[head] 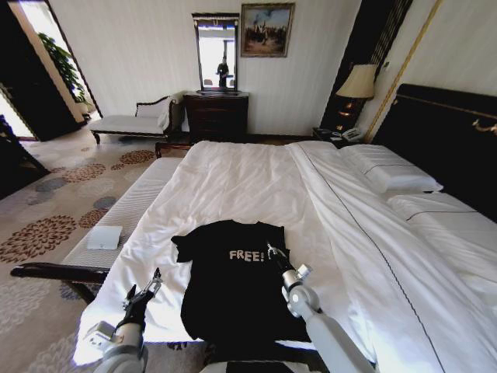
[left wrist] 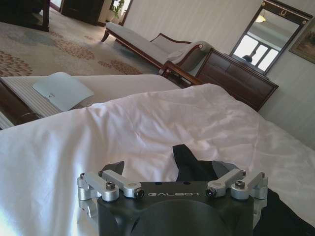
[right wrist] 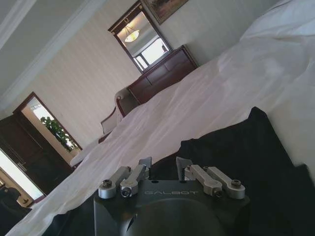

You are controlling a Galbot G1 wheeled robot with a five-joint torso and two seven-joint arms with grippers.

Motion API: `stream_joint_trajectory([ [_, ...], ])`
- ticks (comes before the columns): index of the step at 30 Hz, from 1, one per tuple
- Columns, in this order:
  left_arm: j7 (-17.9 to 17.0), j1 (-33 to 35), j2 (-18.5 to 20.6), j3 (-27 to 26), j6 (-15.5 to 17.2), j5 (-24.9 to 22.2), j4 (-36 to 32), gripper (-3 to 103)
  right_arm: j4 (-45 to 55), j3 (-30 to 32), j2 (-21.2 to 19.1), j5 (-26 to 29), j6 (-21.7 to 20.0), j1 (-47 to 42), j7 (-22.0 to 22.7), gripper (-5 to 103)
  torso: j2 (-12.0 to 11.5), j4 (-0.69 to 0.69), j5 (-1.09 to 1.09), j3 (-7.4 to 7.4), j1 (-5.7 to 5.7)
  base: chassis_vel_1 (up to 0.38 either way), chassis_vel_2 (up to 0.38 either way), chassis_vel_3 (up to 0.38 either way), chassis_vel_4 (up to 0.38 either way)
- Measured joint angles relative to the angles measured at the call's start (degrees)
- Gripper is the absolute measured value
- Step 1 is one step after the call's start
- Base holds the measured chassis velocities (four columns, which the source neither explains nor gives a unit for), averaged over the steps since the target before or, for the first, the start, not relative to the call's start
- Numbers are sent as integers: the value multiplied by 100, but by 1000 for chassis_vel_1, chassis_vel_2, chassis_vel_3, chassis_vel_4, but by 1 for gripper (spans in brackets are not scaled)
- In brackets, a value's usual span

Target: Fold the clothes on the bed.

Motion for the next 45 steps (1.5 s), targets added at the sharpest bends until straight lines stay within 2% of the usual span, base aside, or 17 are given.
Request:
stream_joint_trajectory([
  [1,-2,-13,-5,17,2,15,13,100,112,37,-23,3,25,-79,-38,30,0,-1,0,0,0,0,0,0,0],
  [2,-2,-13,-5,17,2,15,13,100,112,37,-23,3,25,-79,-38,30,0,-1,0,0,0,0,0,0,0],
  [5,-7,-57,-17,57,16,47,51,100,607,184,-73,140,80,-390,-98,46,0,0,0,0,0,0,0,0,0],
  [6,-7,-57,-17,57,16,47,51,100,607,184,-73,140,80,-390,-98,46,0,0,0,0,0,0,0,0,0],
  [7,-8,-63,-17,57,18,50,59,100,740,225,-77,211,82,-479,-69,51,0,-1,0,0,0,0,0,0,0],
  [8,-9,-67,-17,57,19,51,62,100,881,270,-77,325,76,-569,58,57,0,0,0,-1,0,0,0,0,0],
  [9,-9,-69,-15,53,20,51,63,100,975,309,-74,458,15,-627,264,57,0,-1,0,0,0,0,0,0,0],
  [10,-9,-69,-15,53,20,51,63,100,975,309,-74,458,15,-627,264,57,0,-1,0,0,0,0,0,0,0],
  [14,-10,-72,2,36,23,42,72,100,1036,450,-66,1102,-390,-630,1064,79,0,0,1,0,0,0,0,0,0],
  [16,-10,-73,4,35,23,41,73,100,1008,491,-85,1251,-504,-607,1184,79,0,0,0,0,0,0,0,0,0],
  [20,-11,-74,11,35,25,36,88,100,871,600,-141,1583,-739,-528,1351,98,0,0,0,0,0,0,0,0,0],
  [27,-13,-106,10,52,26,34,131,100,844,606,-123,1553,-768,-513,1339,100,0,0,0,0,0,0,0,0,0],
  [33,-18,-109,21,48,30,39,127,100,713,605,-20,1260,-625,-439,1390,100,0,0,0,0,0,0,0,0,0],
  [36,-21,-131,26,22,33,17,126,100,698,607,-9,1190,-623,-419,1539,100,0,1,1,0,0,0,0,0,0],
  [38,-26,-154,26,20,34,8,173,100,654,629,15,1042,-628,-392,1807,100,0,0,0,0,0,0,0,0,0],
  [45,-26,-169,22,57,34,13,207,100,728,645,28,1196,-728,-470,1791,100,0,0,0,0,0,0,0,0,0],
])
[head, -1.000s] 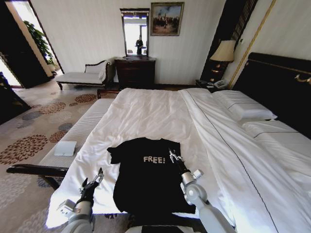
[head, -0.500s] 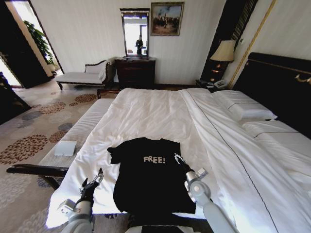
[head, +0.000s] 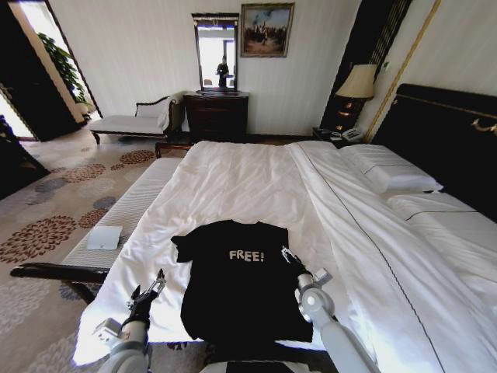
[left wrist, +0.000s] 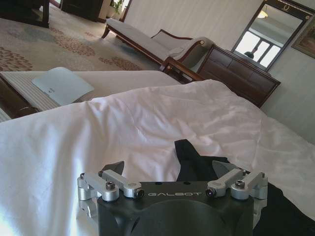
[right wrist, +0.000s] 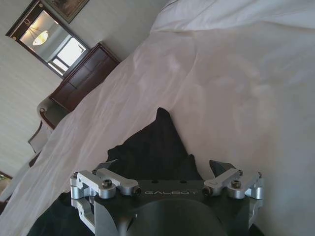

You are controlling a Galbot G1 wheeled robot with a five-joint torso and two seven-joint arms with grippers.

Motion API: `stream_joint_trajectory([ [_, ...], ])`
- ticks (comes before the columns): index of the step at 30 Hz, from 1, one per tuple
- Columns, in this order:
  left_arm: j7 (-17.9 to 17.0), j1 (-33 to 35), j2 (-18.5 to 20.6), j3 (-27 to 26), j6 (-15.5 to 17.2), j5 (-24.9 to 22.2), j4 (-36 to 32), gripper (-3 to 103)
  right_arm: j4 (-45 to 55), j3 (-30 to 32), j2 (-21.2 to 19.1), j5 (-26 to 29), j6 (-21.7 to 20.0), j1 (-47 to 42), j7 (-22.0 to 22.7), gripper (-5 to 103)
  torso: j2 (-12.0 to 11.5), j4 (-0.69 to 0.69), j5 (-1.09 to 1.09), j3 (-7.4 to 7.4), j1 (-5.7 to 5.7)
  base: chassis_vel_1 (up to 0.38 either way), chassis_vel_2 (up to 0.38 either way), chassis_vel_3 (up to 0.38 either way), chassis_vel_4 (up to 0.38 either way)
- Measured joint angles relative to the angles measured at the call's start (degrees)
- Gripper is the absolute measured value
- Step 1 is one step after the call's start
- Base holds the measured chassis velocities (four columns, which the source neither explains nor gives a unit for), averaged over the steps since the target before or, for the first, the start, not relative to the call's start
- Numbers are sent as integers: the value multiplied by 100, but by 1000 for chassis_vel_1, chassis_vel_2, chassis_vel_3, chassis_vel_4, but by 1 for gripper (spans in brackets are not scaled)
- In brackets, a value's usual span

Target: Fold the clothes on the bed.

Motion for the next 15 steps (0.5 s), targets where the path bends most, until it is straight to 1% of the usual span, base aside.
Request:
stream_joint_trajectory([
  [1,-1,-5,0,2,0,2,-1,100,83,-8,-4,126,-66,-61,-175,100,0,0,0,0,0,0,0,0,0],
  [2,-1,-5,0,2,0,2,-1,100,83,-8,-4,126,-66,-61,-175,100,0,0,0,0,0,0,0,0,0],
  [4,-3,-3,1,-2,0,3,-10,100,174,-27,-22,188,-190,-154,-424,100,1,0,0,0,0,0,0,0,0],
  [7,-5,23,4,-32,-1,3,-20,100,257,-112,-78,201,-397,-292,-673,100,0,0,0,0,0,0,0,0,0],
  [8,-5,23,4,-32,-1,3,-20,100,257,-112,-78,201,-397,-292,-673,100,0,0,0,0,0,0,0,0,0],
  [11,-5,69,6,-61,-20,0,-20,100,328,-169,-169,163,-534,-414,-909,100,0,1,1,0,0,0,0,0,0],
  [13,-5,95,10,-87,-42,-3,-14,100,388,-206,-298,121,-578,-505,-1006,100,0,1,0,0,0,0,0,0,0],
  [14,-5,95,10,-87,-42,-3,-14,100,388,-206,-298,121,-578,-505,-1006,100,0,1,0,0,0,0,0,0,0],
  [15,-4,100,10,-98,-54,-6,-5,100,441,-235,-413,97,-587,-569,-1052,100,1,1,1,0,0,0,0,0,0],
])
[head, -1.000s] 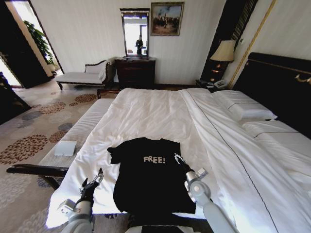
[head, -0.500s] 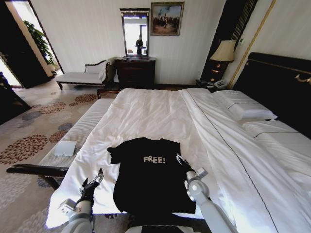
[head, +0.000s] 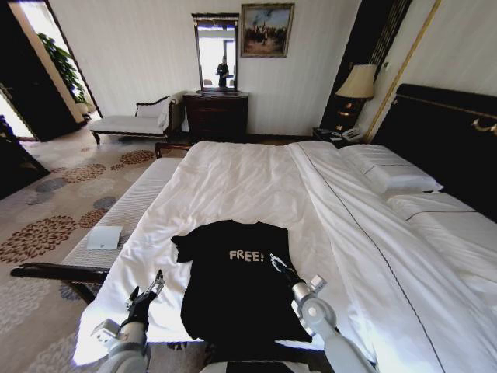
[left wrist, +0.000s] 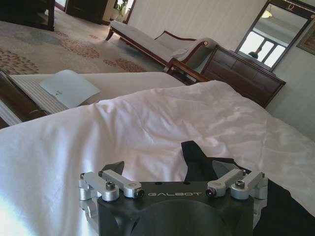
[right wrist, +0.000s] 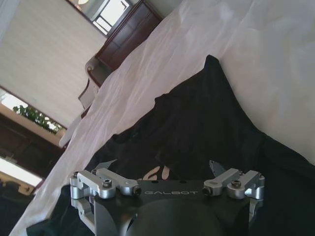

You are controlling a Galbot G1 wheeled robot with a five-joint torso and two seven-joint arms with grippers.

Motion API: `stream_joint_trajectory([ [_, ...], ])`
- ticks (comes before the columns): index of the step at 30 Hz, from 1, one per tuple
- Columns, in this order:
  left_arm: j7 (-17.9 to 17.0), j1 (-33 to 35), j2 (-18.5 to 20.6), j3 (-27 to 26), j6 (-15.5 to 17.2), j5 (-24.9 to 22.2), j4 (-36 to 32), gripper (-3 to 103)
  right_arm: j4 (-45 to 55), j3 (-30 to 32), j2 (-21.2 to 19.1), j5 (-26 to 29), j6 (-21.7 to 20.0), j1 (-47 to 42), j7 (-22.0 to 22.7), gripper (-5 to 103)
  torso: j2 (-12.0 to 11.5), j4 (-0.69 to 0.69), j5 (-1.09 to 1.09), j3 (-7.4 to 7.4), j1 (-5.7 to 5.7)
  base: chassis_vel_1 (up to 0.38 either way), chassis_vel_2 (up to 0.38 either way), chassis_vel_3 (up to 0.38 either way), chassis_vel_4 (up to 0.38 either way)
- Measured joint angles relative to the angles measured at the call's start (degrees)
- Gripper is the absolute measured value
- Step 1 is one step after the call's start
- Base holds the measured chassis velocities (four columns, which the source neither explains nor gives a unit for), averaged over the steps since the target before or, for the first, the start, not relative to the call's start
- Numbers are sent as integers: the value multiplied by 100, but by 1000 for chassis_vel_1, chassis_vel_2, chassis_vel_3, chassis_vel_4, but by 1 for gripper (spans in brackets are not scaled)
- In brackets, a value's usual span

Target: Fold the clothes on the bed.

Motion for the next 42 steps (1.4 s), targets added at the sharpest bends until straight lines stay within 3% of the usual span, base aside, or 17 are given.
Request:
stream_joint_trajectory([
  [4,1,-1,1,-21,-36,-4,53,100,393,-61,-495,-108,14,-338,-106,100,0,-1,-1,0,0,0,0,0,0],
  [9,5,-58,-11,-14,-49,-4,137,100,565,-36,-523,-247,240,-399,-70,100,0,0,-2,0,0,0,0,0,0],
  [12,7,-361,13,-114,-1,-49,325,100,550,89,-133,-674,912,-221,282,100,0,2,-1,0,0,0,0,0,0],
  [15,-18,-742,86,-258,117,-226,494,100,562,239,142,-962,1246,-157,537,100,-1,1,0,0,0,0,0,0,0],
  [18,-50,-1145,228,-379,282,-546,713,100,640,401,377,-1272,1376,-151,880,100,-1,-2,-2,0,0,0,0,0,0],
  [21,60,-1587,363,-344,410,-722,1126,100,640,558,676,-1980,1501,-155,1256,100,0,-2,-2,1,0,0,0,0,0],
  [23,219,-1791,285,-219,469,-866,1336,100,587,591,845,-2253,1517,-160,1481,100,0,0,-3,1,0,0,0,0,0],
  [30,273,-2389,12,-112,539,-1532,1867,100,457,481,1030,-2260,1394,-89,1833,100,-1,0,0,1,0,0,0,0,0],
  [37,53,-3235,31,-7,561,-1467,2881,100,357,452,1031,-2082,1268,-52,2001,100,-1,-1,-1,1,0,0,0,0,0],
  [42,47,-3469,-1,65,563,-1304,3270,100,334,429,1037,-1965,1199,-49,2073,100,-1,0,-2,1,1,0,0,0,0],
])
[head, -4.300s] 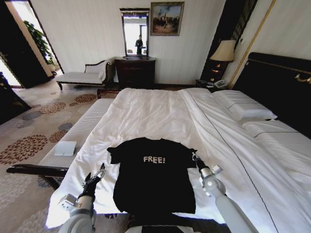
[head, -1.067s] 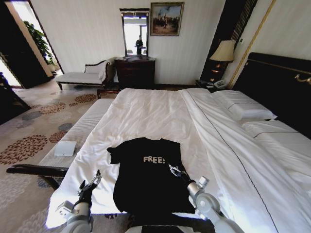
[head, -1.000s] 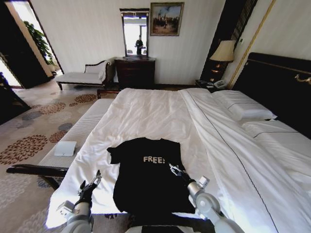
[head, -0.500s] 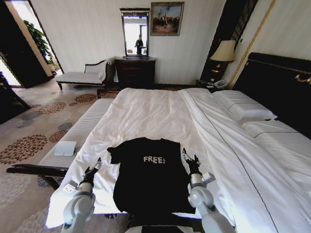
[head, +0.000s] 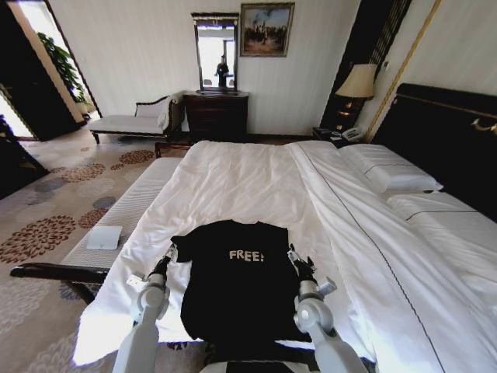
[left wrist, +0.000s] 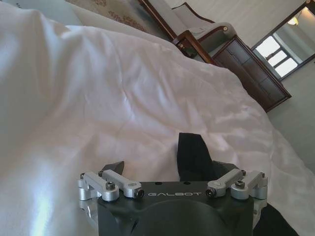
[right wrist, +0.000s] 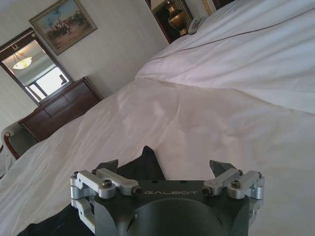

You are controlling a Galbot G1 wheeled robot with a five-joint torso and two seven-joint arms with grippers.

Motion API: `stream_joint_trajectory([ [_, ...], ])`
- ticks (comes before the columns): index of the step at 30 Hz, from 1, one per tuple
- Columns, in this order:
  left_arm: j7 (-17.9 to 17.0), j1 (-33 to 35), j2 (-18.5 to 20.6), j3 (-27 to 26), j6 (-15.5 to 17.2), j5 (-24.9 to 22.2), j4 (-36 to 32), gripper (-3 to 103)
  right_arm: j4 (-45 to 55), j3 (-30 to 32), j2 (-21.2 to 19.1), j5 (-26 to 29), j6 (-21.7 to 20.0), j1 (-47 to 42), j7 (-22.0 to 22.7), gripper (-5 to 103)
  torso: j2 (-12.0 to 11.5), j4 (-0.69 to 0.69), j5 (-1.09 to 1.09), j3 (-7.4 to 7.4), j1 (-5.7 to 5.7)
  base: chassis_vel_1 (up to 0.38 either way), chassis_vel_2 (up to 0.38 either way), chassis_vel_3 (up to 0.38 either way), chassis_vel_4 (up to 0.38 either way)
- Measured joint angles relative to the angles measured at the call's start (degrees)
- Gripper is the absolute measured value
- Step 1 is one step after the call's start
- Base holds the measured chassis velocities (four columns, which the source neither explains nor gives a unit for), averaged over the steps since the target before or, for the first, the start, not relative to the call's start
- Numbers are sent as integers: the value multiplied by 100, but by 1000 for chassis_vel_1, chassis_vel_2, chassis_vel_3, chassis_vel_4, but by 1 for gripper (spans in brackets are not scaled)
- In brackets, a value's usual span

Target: Fold the clothes on the bed.

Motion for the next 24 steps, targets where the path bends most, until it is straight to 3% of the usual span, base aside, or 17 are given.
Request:
stream_joint_trajectory([
  [7,41,-153,-172,72,-85,131,157,103,-39,36,109,274,-125,44,211,100,0,0,1,0,0,0,0,0,0],
  [12,110,-307,-240,94,-143,105,277,98,-54,58,187,314,-180,46,305,100,0,0,1,0,0,0,0,0,0],
  [15,129,-376,-289,157,-149,145,372,85,-42,152,210,406,-220,45,408,100,0,0,1,0,0,0,0,0,0],
  [17,132,-395,-300,173,-150,164,401,85,-26,182,210,462,-227,45,431,100,0,0,1,0,0,0,0,0,0],
  [20,140,-511,-358,218,-171,293,591,68,29,302,197,730,-257,40,573,100,0,0,1,0,0,0,0,0,0],
  [22,138,-534,-373,219,-176,308,632,68,29,317,194,749,-257,31,590,100,0,0,1,0,0,0,0,0,0],
  [24,129,-568,-403,217,-182,318,695,57,23,343,191,758,-257,-6,612,100,0,-1,1,0,0,0,0,0,0],
])
